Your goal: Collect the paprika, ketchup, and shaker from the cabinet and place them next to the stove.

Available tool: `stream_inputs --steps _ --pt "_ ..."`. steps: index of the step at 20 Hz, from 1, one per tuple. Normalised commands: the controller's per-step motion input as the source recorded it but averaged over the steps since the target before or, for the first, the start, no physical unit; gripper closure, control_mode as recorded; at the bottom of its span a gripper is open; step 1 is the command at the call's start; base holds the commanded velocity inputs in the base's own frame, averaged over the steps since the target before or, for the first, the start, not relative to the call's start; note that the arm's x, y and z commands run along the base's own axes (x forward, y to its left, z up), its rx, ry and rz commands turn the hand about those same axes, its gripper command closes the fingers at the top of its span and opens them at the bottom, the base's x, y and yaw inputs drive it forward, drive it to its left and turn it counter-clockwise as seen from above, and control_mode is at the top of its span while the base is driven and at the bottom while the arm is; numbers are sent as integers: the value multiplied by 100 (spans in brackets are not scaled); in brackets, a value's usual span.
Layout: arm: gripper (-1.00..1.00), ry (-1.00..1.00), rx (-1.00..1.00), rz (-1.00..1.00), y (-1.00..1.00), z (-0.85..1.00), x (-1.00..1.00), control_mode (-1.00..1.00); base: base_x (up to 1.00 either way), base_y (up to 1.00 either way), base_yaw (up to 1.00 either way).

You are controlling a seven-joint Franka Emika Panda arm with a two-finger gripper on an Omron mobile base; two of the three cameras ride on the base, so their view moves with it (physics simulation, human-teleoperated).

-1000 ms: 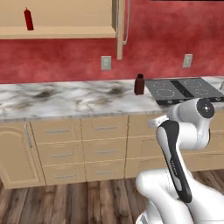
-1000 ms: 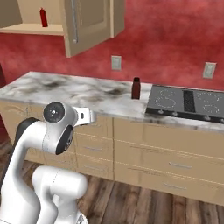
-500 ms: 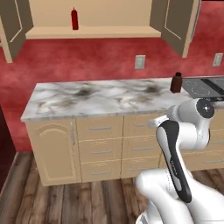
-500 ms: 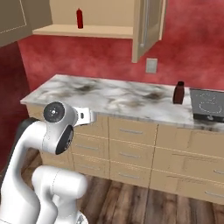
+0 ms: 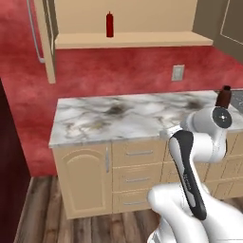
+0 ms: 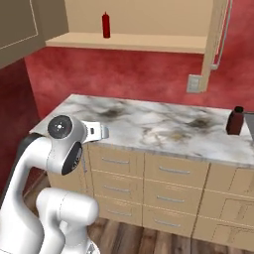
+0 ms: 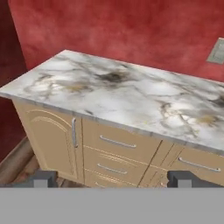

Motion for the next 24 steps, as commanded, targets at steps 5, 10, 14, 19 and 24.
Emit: stream_inputs --steps 5,10,14,19,24 --pt "-100 0 0 0 0 0 0 100 80 42 -8" --pt "-100 0 0 0 0 0 0 100 78 8 -6" --pt "-100 0 0 0 0 0 0 100 58 -25 -5" --pt "-100 0 0 0 0 0 0 100 72 -12 -4" --pt "-100 0 0 0 0 0 0 100 97 0 0"
